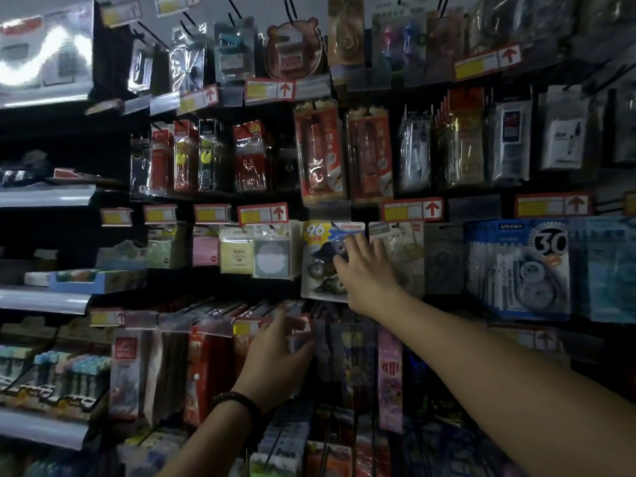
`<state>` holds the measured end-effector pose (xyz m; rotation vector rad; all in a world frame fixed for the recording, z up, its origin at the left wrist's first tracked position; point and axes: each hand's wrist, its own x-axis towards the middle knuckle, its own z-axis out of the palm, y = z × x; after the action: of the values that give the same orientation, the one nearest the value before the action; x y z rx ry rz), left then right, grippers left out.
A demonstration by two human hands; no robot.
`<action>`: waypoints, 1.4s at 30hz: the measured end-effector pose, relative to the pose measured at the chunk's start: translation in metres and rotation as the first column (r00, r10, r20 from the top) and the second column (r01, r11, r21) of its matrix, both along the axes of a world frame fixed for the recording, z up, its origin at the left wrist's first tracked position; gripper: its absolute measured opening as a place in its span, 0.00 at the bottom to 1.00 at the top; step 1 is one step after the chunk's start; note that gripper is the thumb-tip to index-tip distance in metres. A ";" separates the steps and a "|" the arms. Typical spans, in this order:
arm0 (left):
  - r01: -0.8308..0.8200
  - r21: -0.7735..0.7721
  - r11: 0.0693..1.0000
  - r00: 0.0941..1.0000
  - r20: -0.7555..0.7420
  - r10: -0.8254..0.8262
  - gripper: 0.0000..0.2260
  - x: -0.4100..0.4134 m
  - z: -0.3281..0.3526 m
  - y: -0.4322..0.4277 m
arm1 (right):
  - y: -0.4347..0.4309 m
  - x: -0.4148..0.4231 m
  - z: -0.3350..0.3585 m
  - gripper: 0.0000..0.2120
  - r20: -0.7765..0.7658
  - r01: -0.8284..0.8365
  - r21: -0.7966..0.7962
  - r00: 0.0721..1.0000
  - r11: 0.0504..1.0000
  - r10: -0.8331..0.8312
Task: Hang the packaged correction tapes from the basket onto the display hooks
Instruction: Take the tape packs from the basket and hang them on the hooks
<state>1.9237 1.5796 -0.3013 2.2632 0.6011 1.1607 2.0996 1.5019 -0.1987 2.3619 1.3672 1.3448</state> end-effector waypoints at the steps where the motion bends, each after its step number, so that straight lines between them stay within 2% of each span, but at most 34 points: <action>1: 0.017 0.008 1.000 1.000 -0.023 -0.017 0.13 -0.005 -0.007 -0.005 | -0.006 -0.001 -0.006 0.25 0.000 -0.045 0.020 0.999 0.999 0.045; 4: 0.077 -0.025 0.997 0.990 -0.117 -0.079 0.12 -0.024 -0.034 -0.021 | -0.031 -0.007 -0.036 0.18 -0.018 -0.198 0.088 0.980 0.976 0.200; 7: 0.107 -0.019 0.994 0.966 -0.233 -0.108 0.06 -0.041 -0.081 -0.036 | -0.056 -0.011 -0.089 0.16 -0.082 -0.326 0.106 0.939 0.939 0.335; 8: 0.112 -0.020 0.994 0.954 -0.276 -0.113 0.05 -0.047 -0.101 -0.042 | -0.065 -0.013 -0.111 0.15 -0.137 -0.363 0.120 0.916 0.924 0.377; 11: 0.142 -0.057 0.988 0.903 -0.402 -0.153 0.12 -0.063 -0.168 -0.061 | -0.091 -0.026 -0.190 0.13 -0.368 -0.411 0.182 0.814 0.893 0.450; 14: 0.120 -0.113 0.986 0.825 -0.541 -0.162 0.13 -0.079 -0.247 -0.072 | -0.113 -0.045 -0.293 0.08 -0.637 -0.344 0.189 0.670 0.920 0.382; 17: 0.087 -0.161 0.983 0.749 -0.640 -0.171 0.12 -0.096 -0.328 -0.081 | -0.140 -0.059 -0.418 0.08 -0.859 -0.215 0.043 0.491 0.976 0.146; 19: 0.056 -0.222 0.973 0.709 -0.677 -0.195 0.12 -0.105 -0.372 -0.087 | -0.161 -0.067 -0.493 0.10 -0.942 -0.138 -0.039 0.334 0.990 0.010; 21: 0.004 -0.301 0.954 0.683 -0.696 -0.222 0.10 -0.110 -0.409 -0.091 | -0.181 -0.080 -0.559 0.10 -0.985 -0.021 -0.048 0.164 0.999 -0.044; 22: -0.019 -0.324 0.946 0.672 -0.705 -0.228 0.10 -0.112 -0.427 -0.092 | -0.189 -0.087 -0.592 0.10 -0.995 0.048 -0.055 0.081 0.997 -0.059; 24: -0.065 -0.359 0.931 0.629 -0.739 -0.241 0.13 -0.113 -0.461 -0.099 | -0.202 -0.106 -0.653 0.12 -0.987 0.177 -0.088 -0.150 0.980 -0.062; 27: -0.107 -0.475 0.873 0.543 -0.764 -0.349 0.19 -0.112 -0.516 -0.113 | -0.218 -0.129 -0.730 0.16 -0.878 0.371 -0.165 -0.477 0.914 0.035; 29: -0.148 -0.546 0.825 0.500 -0.761 -0.414 0.18 -0.112 -0.551 -0.122 | -0.225 -0.138 -0.767 0.15 -0.804 0.455 -0.260 -0.590 0.852 0.070; 31: -0.168 -0.587 0.792 0.493 -0.746 -0.448 0.19 -0.115 -0.571 -0.127 | -0.228 -0.144 -0.798 0.13 -0.781 0.443 -0.320 -0.624 0.837 0.031; 34: -0.239 -0.619 0.748 0.459 -0.751 -0.475 0.18 -0.115 -0.586 -0.119 | -0.223 -0.150 -0.838 0.09 -0.827 0.333 -0.345 -0.550 0.878 -0.116; 36: -0.288 -0.587 0.757 0.438 -0.783 -0.441 0.15 -0.114 -0.596 -0.108 | -0.212 -0.152 -0.852 0.05 -0.843 0.230 -0.345 -0.502 0.910 -0.193; 39: -0.297 -0.521 0.800 0.283 -0.848 -0.448 0.15 -0.115 -0.603 -0.103 | -0.190 -0.151 -0.863 0.05 -0.850 0.056 -0.335 -0.448 0.940 -0.276; 42: -0.274 -0.500 0.822 0.137 -0.866 -0.481 0.16 -0.119 -0.612 -0.109 | -0.171 -0.149 -0.886 0.08 -0.863 -0.014 -0.355 -0.378 0.935 -0.334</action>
<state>1.8052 1.4707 -0.9130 2.1205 1.0220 -0.8726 1.9506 1.3309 -1.0844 3.0410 0.7908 -1.6078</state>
